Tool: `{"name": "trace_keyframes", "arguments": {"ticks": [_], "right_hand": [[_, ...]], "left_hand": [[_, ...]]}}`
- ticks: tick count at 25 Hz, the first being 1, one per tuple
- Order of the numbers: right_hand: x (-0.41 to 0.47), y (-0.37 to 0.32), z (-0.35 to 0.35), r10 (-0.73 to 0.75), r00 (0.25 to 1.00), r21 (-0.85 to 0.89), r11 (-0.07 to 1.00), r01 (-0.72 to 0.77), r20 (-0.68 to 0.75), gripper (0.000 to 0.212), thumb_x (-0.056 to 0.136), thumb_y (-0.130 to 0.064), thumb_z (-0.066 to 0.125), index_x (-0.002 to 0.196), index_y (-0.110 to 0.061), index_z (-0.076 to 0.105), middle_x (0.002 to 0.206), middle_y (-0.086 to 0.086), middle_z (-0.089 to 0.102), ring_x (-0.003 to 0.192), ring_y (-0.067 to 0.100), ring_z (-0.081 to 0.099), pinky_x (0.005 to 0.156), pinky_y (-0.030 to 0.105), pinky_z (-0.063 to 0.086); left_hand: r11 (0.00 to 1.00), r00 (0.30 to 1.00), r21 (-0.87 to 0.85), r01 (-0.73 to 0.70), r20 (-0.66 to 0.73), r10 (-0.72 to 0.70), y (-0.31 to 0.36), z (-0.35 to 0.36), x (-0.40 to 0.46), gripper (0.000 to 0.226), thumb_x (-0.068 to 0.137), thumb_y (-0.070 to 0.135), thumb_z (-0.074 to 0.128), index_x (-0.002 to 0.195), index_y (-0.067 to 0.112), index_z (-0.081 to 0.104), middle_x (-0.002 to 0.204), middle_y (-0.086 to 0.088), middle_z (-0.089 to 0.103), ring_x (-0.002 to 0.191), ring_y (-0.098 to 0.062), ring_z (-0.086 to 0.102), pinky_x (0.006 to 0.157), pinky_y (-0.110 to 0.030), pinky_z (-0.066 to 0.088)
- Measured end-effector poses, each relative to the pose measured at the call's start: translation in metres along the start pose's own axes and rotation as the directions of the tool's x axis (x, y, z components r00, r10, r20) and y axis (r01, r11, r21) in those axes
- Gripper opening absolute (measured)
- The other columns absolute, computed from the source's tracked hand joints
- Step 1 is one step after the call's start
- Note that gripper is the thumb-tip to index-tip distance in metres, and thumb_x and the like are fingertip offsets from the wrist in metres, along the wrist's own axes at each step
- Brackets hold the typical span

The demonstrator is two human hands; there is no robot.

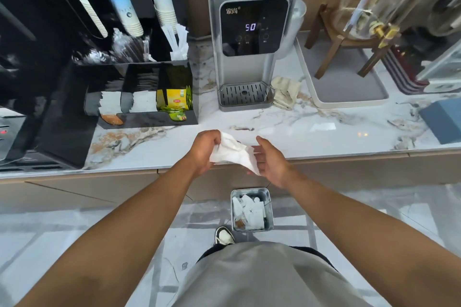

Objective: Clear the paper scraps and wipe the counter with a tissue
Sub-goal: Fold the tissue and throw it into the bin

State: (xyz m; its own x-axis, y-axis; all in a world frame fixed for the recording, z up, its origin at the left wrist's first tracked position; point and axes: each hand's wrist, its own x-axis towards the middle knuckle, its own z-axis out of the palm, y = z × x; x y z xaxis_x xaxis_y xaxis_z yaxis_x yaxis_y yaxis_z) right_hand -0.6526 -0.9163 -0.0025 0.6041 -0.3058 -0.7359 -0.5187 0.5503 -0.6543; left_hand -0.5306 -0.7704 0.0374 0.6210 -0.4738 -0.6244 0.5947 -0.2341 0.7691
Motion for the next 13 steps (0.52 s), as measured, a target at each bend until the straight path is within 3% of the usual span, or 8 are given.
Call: {"name": "trace_keyframes", "arguments": {"ticks": [2,4,7,8,9,11,13], "right_hand": [[-0.007,0.007,-0.013,0.036,0.995,0.082,0.996,-0.044,0.091,0.047,0.092,-0.047,0.057,0.109,-0.004,0.063,0.096,0.021,0.07,0.079,0.036,0.068,0.077,0.045,0.056],[-0.012,0.013,-0.027,-0.005,0.993,0.101,0.995,-0.007,0.114,0.04,0.093,-0.036,0.059,0.111,0.0,0.064,0.093,0.018,0.069,0.071,0.029,0.066,0.067,0.038,0.055],[-0.012,0.023,-0.046,-0.088,0.996,0.132,0.987,0.087,0.001,0.029,0.096,-0.022,0.059,0.113,0.0,0.066,0.104,0.014,0.071,0.081,0.025,0.069,0.066,0.034,0.055],[-0.013,0.027,-0.053,-0.107,0.992,0.122,0.986,0.115,-0.072,0.023,0.096,-0.022,0.06,0.106,-0.004,0.068,0.101,0.012,0.072,0.085,0.026,0.068,0.069,0.035,0.055],[-0.015,0.03,-0.06,-0.139,0.979,0.079,0.985,0.152,-0.15,0.018,0.096,-0.025,0.06,0.095,-0.009,0.068,0.093,0.009,0.07,0.083,0.025,0.065,0.069,0.034,0.052],[-0.02,0.037,-0.072,-0.27,0.931,-0.121,0.962,0.246,-0.247,0.023,0.097,-0.029,0.057,0.079,-0.015,0.061,0.076,0.005,0.057,0.074,0.021,0.051,0.062,0.028,0.04],[-0.029,0.045,-0.079,-0.42,0.872,-0.299,0.891,0.343,-0.251,0.025,0.1,-0.027,0.051,0.078,-0.016,0.052,0.069,0.001,0.051,0.066,0.017,0.044,0.059,0.028,0.035]], "left_hand": [[1.0,1.0,-0.028,0.001,-0.015,-0.001,-0.003,0.012,-0.011,0.03,0.066,0.006,0.042,0.054,0.009,0.069,0.074,-0.018,0.068,0.071,-0.034,0.063,0.068,-0.033,0.05],[0.999,0.998,-0.033,-0.017,-0.056,0.015,-0.007,0.024,-0.018,0.028,0.065,0.007,0.043,0.058,0.006,0.07,0.071,-0.016,0.067,0.068,-0.033,0.061,0.066,-0.033,0.049],[0.992,0.976,0.092,-0.083,-0.195,0.1,-0.017,0.041,-0.028,0.002,0.059,0.011,0.052,0.06,0.011,0.054,0.065,-0.008,0.05,0.067,-0.024,0.045,0.062,-0.031,0.037],[0.977,0.958,0.18,-0.11,-0.242,0.153,-0.024,0.046,-0.031,0.014,0.068,0.01,0.054,0.055,0.016,0.05,0.06,-0.002,0.046,0.063,-0.022,0.04,0.06,-0.03,0.034],[0.953,0.939,0.273,-0.128,-0.277,0.205,-0.032,0.051,-0.035,0.026,0.078,0.009,0.054,0.054,0.018,0.048,0.056,0.003,0.044,0.061,-0.021,0.039,0.059,-0.03,0.035],[0.909,0.906,0.391,-0.147,-0.316,0.282,-0.053,0.057,-0.041,0.029,0.09,0.013,0.052,0.061,0.015,0.052,0.059,0.001,0.047,0.061,-0.021,0.044,0.056,-0.036,0.044],[0.854,0.894,0.499,-0.144,-0.304,0.328,-0.08,0.058,-0.044,0.03,0.095,0.019,0.05,0.066,0.014,0.052,0.059,0.0,0.047,0.06,-0.022,0.046,0.054,-0.036,0.045]]}}
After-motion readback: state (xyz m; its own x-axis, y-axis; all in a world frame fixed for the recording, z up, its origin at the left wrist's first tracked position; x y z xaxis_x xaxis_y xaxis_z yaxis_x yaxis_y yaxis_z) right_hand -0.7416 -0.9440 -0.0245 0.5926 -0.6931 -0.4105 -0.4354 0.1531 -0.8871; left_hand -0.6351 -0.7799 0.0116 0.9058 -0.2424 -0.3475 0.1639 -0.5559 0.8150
